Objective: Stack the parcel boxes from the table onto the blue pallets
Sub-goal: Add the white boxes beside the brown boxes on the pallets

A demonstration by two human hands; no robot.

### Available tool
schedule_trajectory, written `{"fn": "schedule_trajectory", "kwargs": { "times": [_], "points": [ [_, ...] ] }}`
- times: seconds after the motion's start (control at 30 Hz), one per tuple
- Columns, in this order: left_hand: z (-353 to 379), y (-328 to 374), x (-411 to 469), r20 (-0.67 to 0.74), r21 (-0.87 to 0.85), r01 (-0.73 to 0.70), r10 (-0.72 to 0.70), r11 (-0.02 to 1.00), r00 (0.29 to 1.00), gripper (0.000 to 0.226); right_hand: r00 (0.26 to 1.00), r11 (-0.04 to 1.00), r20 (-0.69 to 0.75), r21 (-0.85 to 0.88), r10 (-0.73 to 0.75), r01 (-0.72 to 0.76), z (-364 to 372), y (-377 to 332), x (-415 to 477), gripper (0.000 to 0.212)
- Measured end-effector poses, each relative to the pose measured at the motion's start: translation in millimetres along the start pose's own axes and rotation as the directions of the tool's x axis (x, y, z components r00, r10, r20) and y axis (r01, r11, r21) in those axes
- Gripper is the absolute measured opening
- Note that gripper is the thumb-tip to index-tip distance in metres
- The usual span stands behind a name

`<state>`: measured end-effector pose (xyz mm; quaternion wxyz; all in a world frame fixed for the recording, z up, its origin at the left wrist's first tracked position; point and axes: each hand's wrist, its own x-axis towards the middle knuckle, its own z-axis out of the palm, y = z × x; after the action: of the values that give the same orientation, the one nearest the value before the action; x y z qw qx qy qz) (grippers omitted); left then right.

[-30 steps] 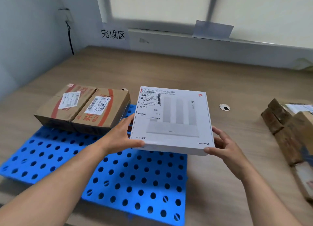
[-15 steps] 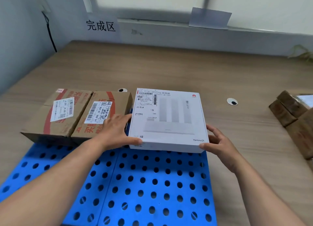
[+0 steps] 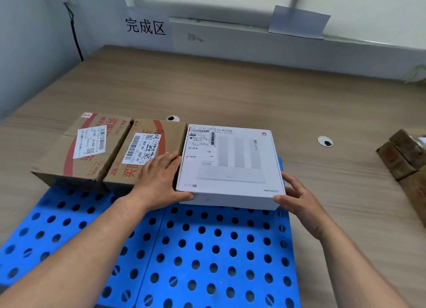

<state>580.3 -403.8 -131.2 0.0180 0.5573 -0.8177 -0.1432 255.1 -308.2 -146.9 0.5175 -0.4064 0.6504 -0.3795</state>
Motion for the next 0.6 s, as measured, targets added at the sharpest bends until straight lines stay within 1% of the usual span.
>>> {"fn": "schedule_trajectory", "kwargs": {
  "times": [0.17, 0.27, 0.33, 0.37, 0.43, 0.5, 0.57, 0.6],
  "points": [
    [1, -12, -1, -0.028, -0.041, -0.044, 0.043, 0.998, 0.999, 0.100, 1.000, 1.000, -0.022, -0.001, -0.001, 0.001, 4, 0, -3, 0.077],
    [-2, -14, -2, -0.009, -0.029, -0.065, 0.065, 0.997, 0.998, 0.102, 0.999, 1.000, -0.039, -0.010, 0.005, -0.006, 7, 1, -6, 0.079],
    [-6, -13, -4, 0.011, -0.011, -0.069, 0.069, 0.998, 0.998, 0.103, 0.998, 1.000, -0.055, -0.015, 0.009, -0.009, 8, -1, -6, 0.076],
    [-8, -14, -5, 0.008, -0.018, -0.071, 0.071, 0.997, 0.997, 0.099, 0.998, 1.000, -0.068, -0.019, 0.006, -0.008, 8, -3, -5, 0.073],
    [-11, -22, -6, -0.040, -0.051, -0.078, 0.076, 0.996, 0.996, 0.089, 0.994, 0.999, -0.111, -0.039, 0.004, -0.008, 10, -7, 0, 0.062],
    [-13, -36, -5, -0.148, -0.079, -0.060, 0.048, 0.995, 0.988, 0.085, 0.987, 0.997, -0.159, -0.078, -0.004, -0.009, 14, -12, 5, 0.054],
    [-16, -53, -3, -0.236, -0.075, 0.025, -0.043, 0.997, 0.971, 0.079, 0.982, 0.991, -0.190, -0.136, -0.017, -0.010, 19, -17, 9, 0.050],
    [-18, -62, -1, -0.262, -0.050, 0.097, -0.106, 0.994, 0.959, 0.073, 0.980, 0.986, -0.200, -0.164, -0.019, -0.014, 22, -19, 10, 0.050]
  ]
}}
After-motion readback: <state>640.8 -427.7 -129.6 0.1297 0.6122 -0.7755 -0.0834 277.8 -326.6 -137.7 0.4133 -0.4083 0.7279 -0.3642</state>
